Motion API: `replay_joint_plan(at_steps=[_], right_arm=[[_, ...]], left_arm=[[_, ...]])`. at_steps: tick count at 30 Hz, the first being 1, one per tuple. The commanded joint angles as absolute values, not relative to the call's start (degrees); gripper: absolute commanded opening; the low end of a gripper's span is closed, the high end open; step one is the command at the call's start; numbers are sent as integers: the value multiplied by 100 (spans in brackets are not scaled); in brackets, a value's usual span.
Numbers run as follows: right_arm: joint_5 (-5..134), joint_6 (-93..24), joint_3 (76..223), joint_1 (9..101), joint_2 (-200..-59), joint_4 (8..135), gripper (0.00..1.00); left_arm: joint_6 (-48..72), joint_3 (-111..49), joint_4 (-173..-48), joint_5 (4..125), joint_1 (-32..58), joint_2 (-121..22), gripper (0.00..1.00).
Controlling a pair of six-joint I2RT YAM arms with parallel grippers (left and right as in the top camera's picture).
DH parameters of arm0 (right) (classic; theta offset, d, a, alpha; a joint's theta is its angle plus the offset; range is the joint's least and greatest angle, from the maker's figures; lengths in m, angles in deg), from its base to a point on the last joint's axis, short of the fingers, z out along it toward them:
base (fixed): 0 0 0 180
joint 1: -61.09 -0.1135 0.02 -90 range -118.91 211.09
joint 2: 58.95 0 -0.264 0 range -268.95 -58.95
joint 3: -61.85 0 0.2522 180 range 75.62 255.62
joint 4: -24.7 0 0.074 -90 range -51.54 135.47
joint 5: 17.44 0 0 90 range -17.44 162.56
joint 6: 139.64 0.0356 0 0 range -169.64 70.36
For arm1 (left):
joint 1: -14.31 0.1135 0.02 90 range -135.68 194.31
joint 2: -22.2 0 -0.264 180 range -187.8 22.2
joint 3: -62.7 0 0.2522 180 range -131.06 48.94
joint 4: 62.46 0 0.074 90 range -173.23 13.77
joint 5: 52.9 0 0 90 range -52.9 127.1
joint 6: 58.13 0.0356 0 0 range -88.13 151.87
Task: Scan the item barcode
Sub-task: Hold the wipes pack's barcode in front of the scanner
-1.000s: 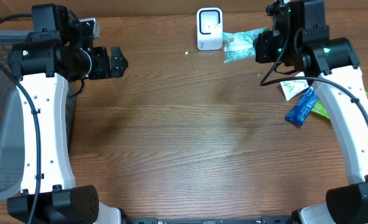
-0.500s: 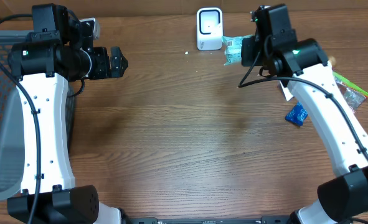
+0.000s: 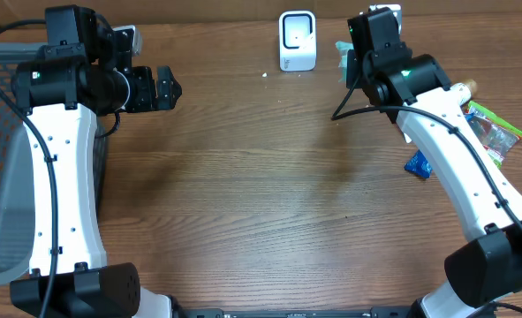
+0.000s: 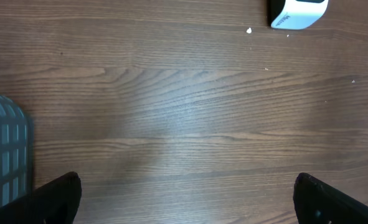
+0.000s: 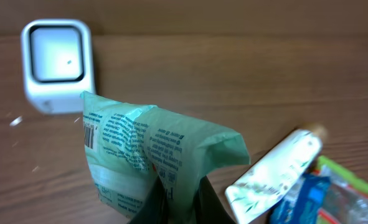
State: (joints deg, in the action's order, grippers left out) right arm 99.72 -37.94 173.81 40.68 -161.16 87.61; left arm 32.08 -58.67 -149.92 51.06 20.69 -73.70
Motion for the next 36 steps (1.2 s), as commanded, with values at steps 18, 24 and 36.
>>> replay_joint_plan(at_steps=[18, 24, 36], right_arm=[[10227, -10017, 17414, 4051, -16265, 4766, 4], [10077, -11090, 17414, 4011, -16776, 3535, 4], [10096, -12854, 17414, 3671, -18385, 1408, 4]], left_arm=[[3317, -5891, -14970, 5156, 2066, -7407, 100], [3317, -5891, -14970, 5154, 2066, -7407, 99], [3317, -5891, -14970, 5154, 2066, -7407, 100]])
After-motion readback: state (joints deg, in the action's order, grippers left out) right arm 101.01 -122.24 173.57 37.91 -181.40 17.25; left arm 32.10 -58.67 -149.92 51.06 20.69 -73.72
